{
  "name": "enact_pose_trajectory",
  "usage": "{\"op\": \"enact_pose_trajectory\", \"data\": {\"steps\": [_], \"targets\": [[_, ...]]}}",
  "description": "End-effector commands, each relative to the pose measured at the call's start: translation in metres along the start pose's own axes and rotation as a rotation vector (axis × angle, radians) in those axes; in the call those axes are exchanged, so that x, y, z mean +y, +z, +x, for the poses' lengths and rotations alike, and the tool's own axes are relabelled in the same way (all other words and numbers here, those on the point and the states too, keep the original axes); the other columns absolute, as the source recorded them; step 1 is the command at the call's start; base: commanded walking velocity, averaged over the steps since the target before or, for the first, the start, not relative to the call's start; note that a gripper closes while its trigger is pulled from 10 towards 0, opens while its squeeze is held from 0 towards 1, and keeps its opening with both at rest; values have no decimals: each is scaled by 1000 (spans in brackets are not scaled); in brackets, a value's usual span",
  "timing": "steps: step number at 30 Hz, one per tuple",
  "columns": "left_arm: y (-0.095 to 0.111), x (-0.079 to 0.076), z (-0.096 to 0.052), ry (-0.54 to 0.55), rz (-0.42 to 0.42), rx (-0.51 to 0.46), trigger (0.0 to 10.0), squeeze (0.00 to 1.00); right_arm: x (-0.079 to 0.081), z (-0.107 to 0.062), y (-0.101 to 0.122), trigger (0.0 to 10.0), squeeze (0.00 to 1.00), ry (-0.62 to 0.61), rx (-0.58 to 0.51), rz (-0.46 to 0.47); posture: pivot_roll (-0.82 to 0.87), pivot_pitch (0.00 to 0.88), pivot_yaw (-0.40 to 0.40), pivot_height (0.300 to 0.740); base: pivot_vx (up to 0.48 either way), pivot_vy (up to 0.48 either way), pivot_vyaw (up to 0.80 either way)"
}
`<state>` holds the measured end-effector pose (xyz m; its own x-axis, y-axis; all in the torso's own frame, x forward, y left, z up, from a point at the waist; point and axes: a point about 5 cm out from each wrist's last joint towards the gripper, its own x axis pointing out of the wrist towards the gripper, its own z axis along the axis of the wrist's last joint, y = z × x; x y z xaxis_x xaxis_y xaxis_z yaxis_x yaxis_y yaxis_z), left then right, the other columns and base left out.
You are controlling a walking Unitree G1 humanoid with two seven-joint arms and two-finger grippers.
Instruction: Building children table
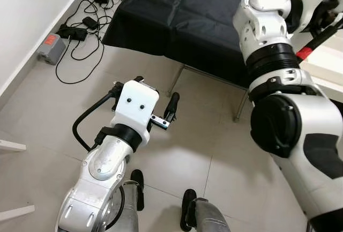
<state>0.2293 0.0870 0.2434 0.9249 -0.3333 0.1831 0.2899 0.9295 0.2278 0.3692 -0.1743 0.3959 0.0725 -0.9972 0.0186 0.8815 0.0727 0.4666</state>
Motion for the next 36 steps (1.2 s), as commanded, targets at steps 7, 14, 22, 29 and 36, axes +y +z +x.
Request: {"op": "enact_pose_trajectory", "data": {"steps": [7,14,22,29,36], "targets": [[-3,-3,-2,-20,1,10,10000,0,1,1,9,10000,0,-29,32,34,173,428,-84,740,0,0,0],[-3,-1,-1,-14,1,11,10000,0,1,-3,26,10000,0,-64,12,98,169,437,-81,740,0,0,0],[-4,-1,-1,-17,2,11,10000,0,2,-3,31,10000,0,-65,13,111,165,439,-81,740,0,0,0],[-4,-1,-1,-15,3,14,10000,0,-2,-9,11,10000,0,-59,16,39,172,439,-83,740,0,0,0],[-4,-1,-1,-13,3,12,10000,0,-10,-18,-20,10000,0,-53,35,-87,169,439,-84,740,0,0,0]]}}
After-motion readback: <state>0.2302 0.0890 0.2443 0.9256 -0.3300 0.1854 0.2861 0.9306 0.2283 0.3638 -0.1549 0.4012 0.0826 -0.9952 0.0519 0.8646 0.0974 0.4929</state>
